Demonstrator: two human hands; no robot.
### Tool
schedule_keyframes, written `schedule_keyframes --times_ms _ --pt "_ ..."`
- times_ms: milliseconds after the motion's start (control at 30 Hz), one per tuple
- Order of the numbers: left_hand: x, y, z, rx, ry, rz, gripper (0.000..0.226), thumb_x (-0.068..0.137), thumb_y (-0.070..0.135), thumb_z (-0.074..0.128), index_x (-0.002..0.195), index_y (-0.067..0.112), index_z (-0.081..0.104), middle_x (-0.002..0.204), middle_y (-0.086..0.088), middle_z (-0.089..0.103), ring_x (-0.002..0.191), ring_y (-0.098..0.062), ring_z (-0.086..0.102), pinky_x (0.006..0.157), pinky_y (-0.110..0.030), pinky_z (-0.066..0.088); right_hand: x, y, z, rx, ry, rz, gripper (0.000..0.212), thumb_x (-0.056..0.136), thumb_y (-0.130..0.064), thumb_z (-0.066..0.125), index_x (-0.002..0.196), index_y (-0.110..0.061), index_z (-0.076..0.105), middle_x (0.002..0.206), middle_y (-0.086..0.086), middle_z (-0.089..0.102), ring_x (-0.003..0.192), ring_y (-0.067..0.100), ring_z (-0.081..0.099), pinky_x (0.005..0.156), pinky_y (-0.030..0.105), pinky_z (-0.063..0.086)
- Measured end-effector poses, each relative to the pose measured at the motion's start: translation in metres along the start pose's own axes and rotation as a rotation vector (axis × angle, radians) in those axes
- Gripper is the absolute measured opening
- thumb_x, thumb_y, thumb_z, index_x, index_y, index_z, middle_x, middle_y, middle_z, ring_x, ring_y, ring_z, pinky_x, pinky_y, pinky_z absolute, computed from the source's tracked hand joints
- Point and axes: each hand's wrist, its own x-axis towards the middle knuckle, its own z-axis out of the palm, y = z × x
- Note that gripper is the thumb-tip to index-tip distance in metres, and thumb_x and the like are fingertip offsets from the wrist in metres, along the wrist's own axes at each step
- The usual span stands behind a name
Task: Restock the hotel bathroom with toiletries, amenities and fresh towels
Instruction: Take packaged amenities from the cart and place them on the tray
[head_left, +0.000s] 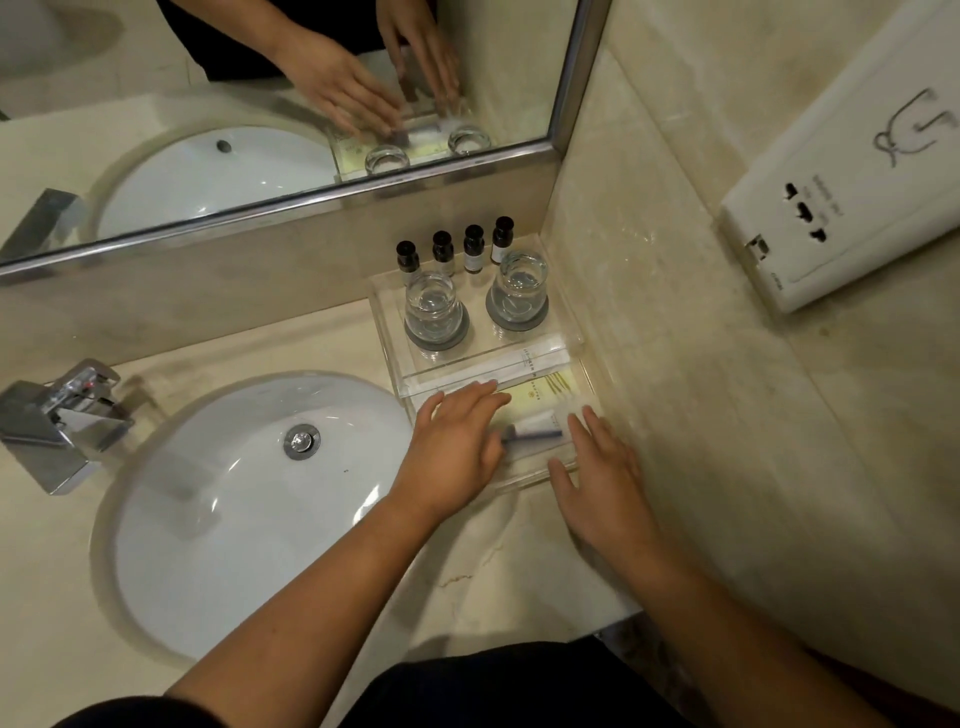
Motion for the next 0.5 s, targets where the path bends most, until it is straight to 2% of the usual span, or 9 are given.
schedule_keyframes --times_ms 133,267,367,500 --pt "-0.013 0.002 -0.014 0.027 0.028 0.008 0.048 0.098 0.038 0.056 0.145 0.027 0.055 0.158 0.0 0.048 0.148 -0.023 0.04 0.12 -0.05 0.029 -0.027 0.008 -0.005 0.005 0.008 -0.031 0.065 0.106 -0.047 0.042 0.163 -0.024 0.021 0.172 -0.005 0.011 0.159 0.015 0.007 0.129 0.04 0.009" --pt "-0.036 0.016 -0.019 0.057 0.015 0.02 0.057 0.098 0.049 0.044 0.15 0.027 0.05 0.164 -0.001 0.04 0.154 -0.023 0.031 0.124 -0.046 0.02 -0.057 0.015 -0.006 -0.019 0.031 -0.033 0.071 0.102 -0.059 0.027 0.164 -0.026 0.018 0.172 -0.008 0.007 0.159 0.014 0.003 0.129 0.043 0.008" --pt "-0.057 0.031 -0.016 0.073 -0.024 0.048 0.062 0.1 0.058 0.035 0.154 0.03 0.042 0.168 0.0 0.032 0.157 -0.021 0.021 0.126 -0.044 0.013 -0.08 0.018 -0.005 -0.049 0.066 -0.015 0.084 0.092 -0.07 0.01 0.164 -0.027 0.013 0.173 -0.008 0.002 0.159 0.013 -0.002 0.129 0.04 -0.001" --pt "-0.08 0.046 -0.007 0.096 -0.079 0.1 0.064 0.102 0.063 0.026 0.158 0.032 0.035 0.17 0.004 0.026 0.158 -0.017 0.016 0.128 -0.044 0.012 -0.111 0.02 -0.001 -0.042 0.102 0.013 0.086 0.091 -0.072 0.008 0.165 -0.028 0.011 0.172 -0.009 0.0 0.158 0.011 -0.006 0.125 0.037 -0.007"
